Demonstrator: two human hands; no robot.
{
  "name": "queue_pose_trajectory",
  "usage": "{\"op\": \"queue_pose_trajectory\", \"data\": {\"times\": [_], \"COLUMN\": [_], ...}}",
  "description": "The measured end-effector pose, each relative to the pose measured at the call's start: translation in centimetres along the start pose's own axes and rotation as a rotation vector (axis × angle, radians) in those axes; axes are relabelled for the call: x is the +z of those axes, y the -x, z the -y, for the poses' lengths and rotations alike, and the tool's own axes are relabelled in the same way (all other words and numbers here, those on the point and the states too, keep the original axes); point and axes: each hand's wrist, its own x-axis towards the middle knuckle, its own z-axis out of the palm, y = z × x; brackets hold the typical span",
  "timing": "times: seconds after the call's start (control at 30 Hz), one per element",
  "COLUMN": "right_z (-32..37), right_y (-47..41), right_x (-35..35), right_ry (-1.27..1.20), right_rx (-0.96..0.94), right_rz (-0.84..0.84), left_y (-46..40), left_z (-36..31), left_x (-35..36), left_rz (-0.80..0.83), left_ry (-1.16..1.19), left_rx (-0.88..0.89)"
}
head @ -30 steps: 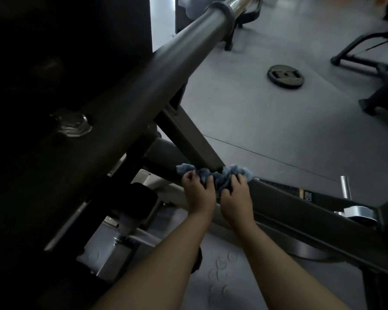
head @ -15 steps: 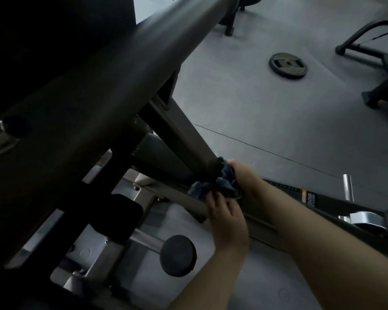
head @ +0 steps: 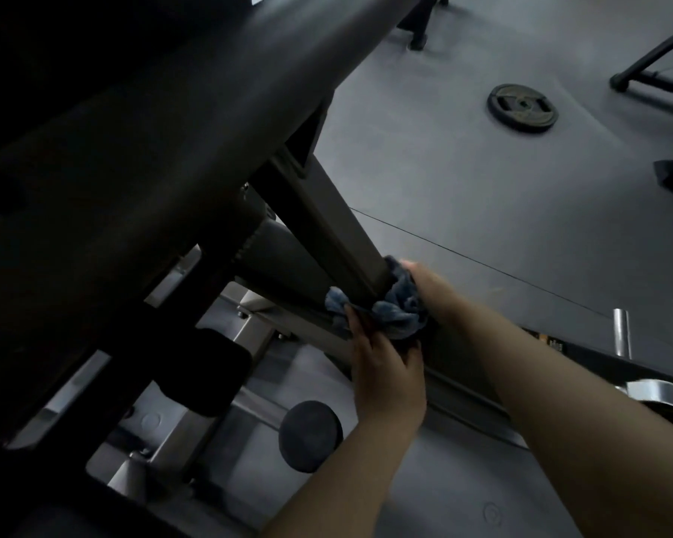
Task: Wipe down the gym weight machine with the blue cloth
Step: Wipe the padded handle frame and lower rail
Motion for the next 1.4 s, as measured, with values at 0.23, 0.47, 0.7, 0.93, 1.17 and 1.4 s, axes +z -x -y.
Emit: {"op": "queue_pose_trajectory", "data": {"times": [0.23,0.47,0.7,0.93,1.17,1.4], "right_z": [-3.7,-4.3,-3.6,0.1,12.5,16.3], "right_y": [4.9,8.1,9.4,12.4,10.8,10.4], "right_x": [-0.3,2.8,4.1,2.7,-2.0,-3.1], "right_ry": [0.292,0.372,0.281,-0.481,-0.620,-0.977], "right_rx": [-0.125,-0.086,-0.096,-0.228,-0.504,-0.564], "right_rz": [-0.094,-0.210,-0.141,-0.184,-0.257,0.513], "left_y": [-2.2,-1.6,0.1,2.4,-0.1,-3.1], "left_z": [2.5,0.8,-1.0,-4.1,-8.9,-10.3], "left_x": [-2.7,-1.9,-1.3,-3.1,-7.4,-10.9], "left_rz": [0.046,0.019,0.013,-0.200,-0.652,-0.468], "left_ry": [-0.306,-0.134,0.104,0.433,0.611,0.553], "left_rx": [0.073,-0.044,-0.107,-0.061,0.082,0.115]}}
